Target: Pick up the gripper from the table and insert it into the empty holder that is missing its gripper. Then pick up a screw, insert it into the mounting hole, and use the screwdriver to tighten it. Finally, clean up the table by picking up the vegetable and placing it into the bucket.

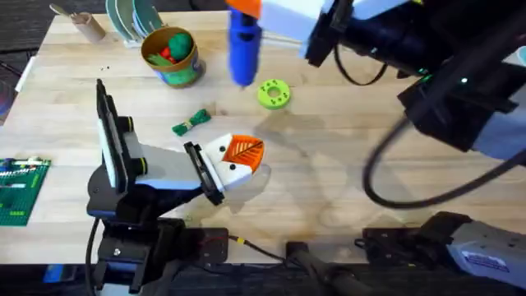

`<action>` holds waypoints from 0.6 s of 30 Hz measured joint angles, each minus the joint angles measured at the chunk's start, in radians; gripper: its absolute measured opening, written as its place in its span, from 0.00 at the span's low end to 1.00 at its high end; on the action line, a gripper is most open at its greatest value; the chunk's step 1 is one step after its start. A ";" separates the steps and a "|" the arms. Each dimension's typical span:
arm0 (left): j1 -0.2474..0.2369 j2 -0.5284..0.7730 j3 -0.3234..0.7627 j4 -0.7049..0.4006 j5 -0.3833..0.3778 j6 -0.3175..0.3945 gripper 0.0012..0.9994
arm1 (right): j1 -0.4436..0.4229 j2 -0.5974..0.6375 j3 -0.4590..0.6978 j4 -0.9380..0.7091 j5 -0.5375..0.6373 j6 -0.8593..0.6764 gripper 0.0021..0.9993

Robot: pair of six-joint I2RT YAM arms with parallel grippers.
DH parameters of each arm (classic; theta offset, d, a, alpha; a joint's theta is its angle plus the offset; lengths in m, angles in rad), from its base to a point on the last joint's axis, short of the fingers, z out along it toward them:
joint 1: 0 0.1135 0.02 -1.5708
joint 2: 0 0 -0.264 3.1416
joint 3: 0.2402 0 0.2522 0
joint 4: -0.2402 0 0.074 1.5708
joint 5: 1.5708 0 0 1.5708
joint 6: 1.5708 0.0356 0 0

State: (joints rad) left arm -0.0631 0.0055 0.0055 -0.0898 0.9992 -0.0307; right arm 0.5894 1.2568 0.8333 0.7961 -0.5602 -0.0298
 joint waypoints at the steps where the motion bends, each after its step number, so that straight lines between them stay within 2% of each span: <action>1: 0.000 0.000 0.000 0.000 0.000 0.000 0.01 | -0.019 0.000 0.000 -0.041 0.016 -0.052 0.03; 5: 0.000 0.000 0.000 0.000 0.000 0.000 0.01 | -0.096 0.034 0.000 -0.199 0.140 -0.329 0.03; 11: 0.000 0.000 0.000 0.000 0.000 0.000 0.01 | -0.178 0.160 0.000 -0.325 0.417 -0.822 0.03; 15: 0.000 0.000 0.000 0.000 0.000 0.000 0.01 | -0.218 0.258 0.000 -0.390 0.528 -1.035 0.03; 18: 0.000 0.000 0.000 0.000 0.000 0.000 0.01 | -0.230 0.329 0.000 -0.408 0.571 -1.125 0.03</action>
State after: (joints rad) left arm -0.0631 0.0055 0.0055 -0.0898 0.9993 -0.0307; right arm 0.3590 1.5856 0.8333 0.3884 0.0112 -1.1544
